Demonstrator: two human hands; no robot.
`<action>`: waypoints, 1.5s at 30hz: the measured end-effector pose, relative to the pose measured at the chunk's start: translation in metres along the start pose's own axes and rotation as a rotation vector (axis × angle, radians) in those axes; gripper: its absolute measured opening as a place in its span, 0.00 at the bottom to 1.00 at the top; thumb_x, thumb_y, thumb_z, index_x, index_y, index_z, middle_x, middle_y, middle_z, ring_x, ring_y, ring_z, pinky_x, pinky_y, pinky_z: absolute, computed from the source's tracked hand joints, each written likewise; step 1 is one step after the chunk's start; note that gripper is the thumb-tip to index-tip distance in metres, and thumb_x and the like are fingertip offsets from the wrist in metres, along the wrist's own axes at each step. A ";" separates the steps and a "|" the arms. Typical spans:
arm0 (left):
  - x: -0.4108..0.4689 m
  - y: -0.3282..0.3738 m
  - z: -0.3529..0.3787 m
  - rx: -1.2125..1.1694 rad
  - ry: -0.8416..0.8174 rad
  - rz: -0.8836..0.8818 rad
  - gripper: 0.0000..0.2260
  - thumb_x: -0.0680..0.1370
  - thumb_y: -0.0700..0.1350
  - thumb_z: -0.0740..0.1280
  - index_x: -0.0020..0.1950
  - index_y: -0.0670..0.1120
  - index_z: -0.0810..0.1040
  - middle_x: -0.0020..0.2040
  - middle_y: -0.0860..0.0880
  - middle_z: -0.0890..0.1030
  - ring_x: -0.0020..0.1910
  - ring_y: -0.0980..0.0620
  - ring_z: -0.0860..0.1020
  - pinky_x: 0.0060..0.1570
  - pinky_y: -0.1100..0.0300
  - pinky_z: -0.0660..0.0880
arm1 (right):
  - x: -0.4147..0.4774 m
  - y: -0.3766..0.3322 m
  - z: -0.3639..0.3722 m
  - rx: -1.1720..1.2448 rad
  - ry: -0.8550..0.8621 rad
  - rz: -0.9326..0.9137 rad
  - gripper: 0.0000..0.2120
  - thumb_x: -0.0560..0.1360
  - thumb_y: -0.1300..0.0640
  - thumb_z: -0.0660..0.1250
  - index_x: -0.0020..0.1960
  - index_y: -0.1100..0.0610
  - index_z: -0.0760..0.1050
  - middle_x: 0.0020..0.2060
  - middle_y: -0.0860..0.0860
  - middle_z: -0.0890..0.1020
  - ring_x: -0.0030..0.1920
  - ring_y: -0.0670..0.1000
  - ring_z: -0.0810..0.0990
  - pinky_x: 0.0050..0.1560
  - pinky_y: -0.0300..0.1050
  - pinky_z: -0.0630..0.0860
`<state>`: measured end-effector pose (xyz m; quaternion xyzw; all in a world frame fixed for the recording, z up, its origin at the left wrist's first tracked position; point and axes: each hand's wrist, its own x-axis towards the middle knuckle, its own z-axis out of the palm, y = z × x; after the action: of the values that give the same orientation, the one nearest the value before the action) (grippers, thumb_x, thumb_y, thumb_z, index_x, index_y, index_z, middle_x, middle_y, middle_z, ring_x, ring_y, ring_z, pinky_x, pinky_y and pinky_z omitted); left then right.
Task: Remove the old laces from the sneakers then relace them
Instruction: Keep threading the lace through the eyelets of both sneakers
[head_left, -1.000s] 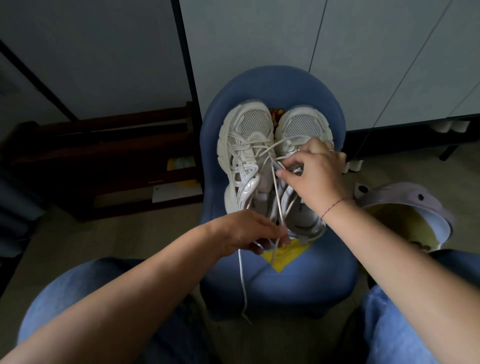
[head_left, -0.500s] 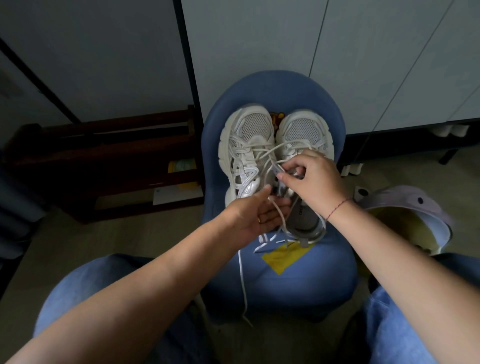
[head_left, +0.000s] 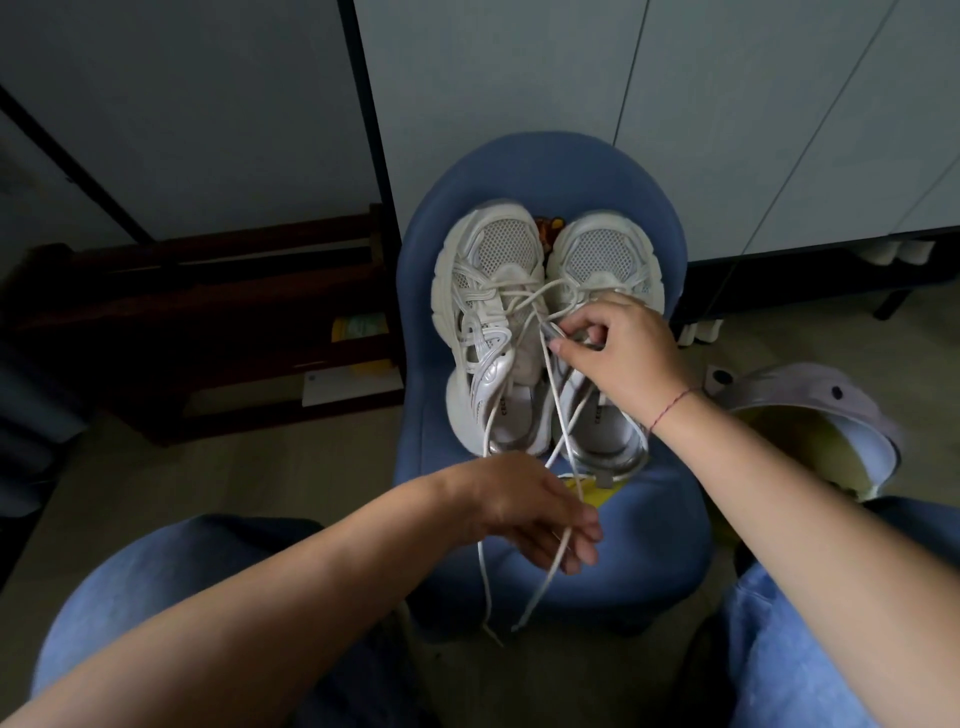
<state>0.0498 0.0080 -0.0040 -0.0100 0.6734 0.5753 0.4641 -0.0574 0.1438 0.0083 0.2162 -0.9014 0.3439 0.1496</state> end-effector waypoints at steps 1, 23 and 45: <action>0.000 -0.002 -0.001 -0.008 0.014 0.005 0.08 0.82 0.43 0.63 0.47 0.44 0.80 0.38 0.52 0.85 0.36 0.57 0.83 0.39 0.67 0.79 | 0.000 0.000 0.000 0.004 -0.007 0.007 0.04 0.68 0.54 0.75 0.39 0.53 0.82 0.31 0.42 0.68 0.35 0.46 0.70 0.37 0.42 0.66; 0.003 0.003 0.004 0.146 -0.021 0.096 0.11 0.84 0.45 0.60 0.49 0.45 0.81 0.42 0.50 0.83 0.41 0.57 0.81 0.45 0.66 0.75 | -0.001 -0.002 -0.002 0.008 -0.018 0.019 0.05 0.68 0.55 0.75 0.41 0.55 0.82 0.31 0.40 0.68 0.33 0.39 0.69 0.38 0.40 0.64; 0.017 -0.014 0.003 0.597 0.206 0.196 0.15 0.82 0.50 0.64 0.50 0.40 0.84 0.47 0.44 0.86 0.43 0.52 0.82 0.50 0.62 0.78 | 0.000 -0.002 -0.001 0.001 -0.030 0.003 0.05 0.68 0.54 0.75 0.40 0.54 0.81 0.32 0.42 0.69 0.36 0.48 0.72 0.41 0.47 0.73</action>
<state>0.0494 0.0144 -0.0256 0.1329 0.8535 0.3904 0.3185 -0.0558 0.1429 0.0101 0.2200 -0.9037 0.3412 0.1356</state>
